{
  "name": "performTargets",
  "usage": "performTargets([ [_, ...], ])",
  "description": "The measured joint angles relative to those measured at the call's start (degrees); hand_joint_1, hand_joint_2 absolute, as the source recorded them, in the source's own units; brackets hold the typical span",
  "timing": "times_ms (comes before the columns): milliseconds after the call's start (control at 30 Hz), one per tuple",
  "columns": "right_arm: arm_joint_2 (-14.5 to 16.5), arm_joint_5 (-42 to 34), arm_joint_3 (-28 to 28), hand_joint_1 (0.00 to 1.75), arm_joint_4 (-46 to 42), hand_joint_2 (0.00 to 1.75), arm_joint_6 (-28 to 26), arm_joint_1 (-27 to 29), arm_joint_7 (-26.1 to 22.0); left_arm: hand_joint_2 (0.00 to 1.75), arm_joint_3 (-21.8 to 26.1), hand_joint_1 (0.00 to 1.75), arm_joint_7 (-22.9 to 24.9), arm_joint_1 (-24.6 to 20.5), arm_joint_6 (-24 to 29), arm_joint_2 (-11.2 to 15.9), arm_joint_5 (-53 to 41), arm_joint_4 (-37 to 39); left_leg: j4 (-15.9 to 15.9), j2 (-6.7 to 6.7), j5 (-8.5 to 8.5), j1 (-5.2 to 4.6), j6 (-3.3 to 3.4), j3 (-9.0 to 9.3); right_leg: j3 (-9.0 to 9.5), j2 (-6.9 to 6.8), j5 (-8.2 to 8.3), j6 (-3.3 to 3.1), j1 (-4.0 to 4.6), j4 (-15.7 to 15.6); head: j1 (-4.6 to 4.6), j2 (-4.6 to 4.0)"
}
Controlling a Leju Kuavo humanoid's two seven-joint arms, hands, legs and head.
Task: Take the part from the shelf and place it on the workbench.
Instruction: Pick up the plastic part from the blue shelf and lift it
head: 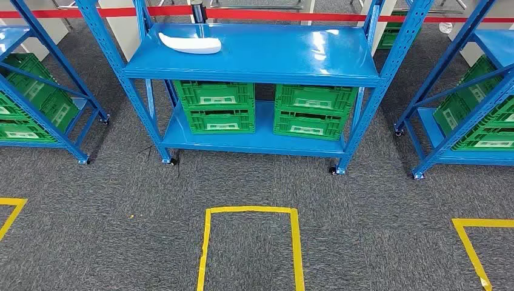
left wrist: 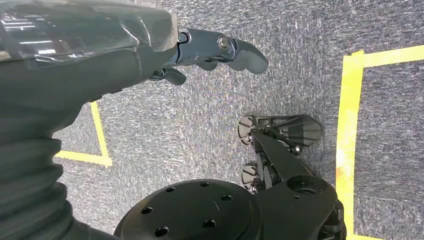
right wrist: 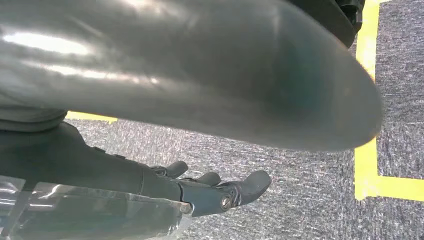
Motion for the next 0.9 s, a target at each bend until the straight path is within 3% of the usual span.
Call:
performTargets([
  [33,0.0,0.0,0.0,0.0,0.0,0.0,0.0,0.0,0.0,1.75,0.0,0.0,0.0,0.0,0.0,0.0,0.01,0.0,0.0,0.0,0.0,0.0,0.0,0.0,0.0,0.0,0.0,0.0,0.0,0.0,0.0,0.0],
  [167,0.0,0.0,0.0,0.0,0.0,1.75,0.0,0.0,0.0,1.75,0.0,0.0,0.0,0.0,0.0,0.0,0.0,0.02,0.0,0.0,0.0,0.0,0.0,0.0,0.0,0.0,0.0,0.0,0.0,0.0,0.0,0.0],
  [300,0.0,-0.04,0.04,0.0,0.01,1.75,0.0,-0.2,0.0,1.75,-0.72,0.0,0.0,-0.15,0.01,0.01,0.05,0.03,0.0,0.0,0.0,0.0,0.0,0.0,-0.01,0.0,0.0,0.0,0.0,0.0,0.0,0.0],
  [367,-0.02,-0.57,0.64,0.0,0.02,0.87,-0.16,-0.59,0.04,1.75,-2.6,0.0,-0.02,-0.52,0.16,0.09,0.83,0.08,0.0,0.01,0.0,0.0,0.0,0.01,-0.01,0.0,0.0,0.0,0.0,0.0,0.0,0.0],
  [433,-0.09,-1.88,1.95,0.0,0.02,0.0,-0.61,-1.04,0.21,0.87,-4.67,0.0,-0.13,-0.97,0.49,0.19,2.83,0.18,0.0,0.01,0.0,0.0,0.0,0.02,0.0,0.0,0.0,0.0,0.0,0.0,0.0,0.0],
  [500,-0.19,-3.6,3.44,0.0,0.02,0.0,-1.22,-1.48,0.45,0.0,-6.52,0.0,-0.31,-1.39,0.91,0.22,5.41,0.32,0.0,0.01,0.01,0.0,0.0,0.02,0.0,0.0,0.01,0.0,0.0,0.0,0.0,0.0],
  [900,-1.08,-14.62,13.84,0.0,0.68,0.0,-4.92,-4.13,2.02,0.0,-19.31,0.0,-1.95,-4.25,4.04,0.84,21.63,1.73,0.02,0.01,0.01,0.0,0.0,0.03,-0.05,0.0,0.01,0.0,0.0,0.0,0.0,0.0],
])
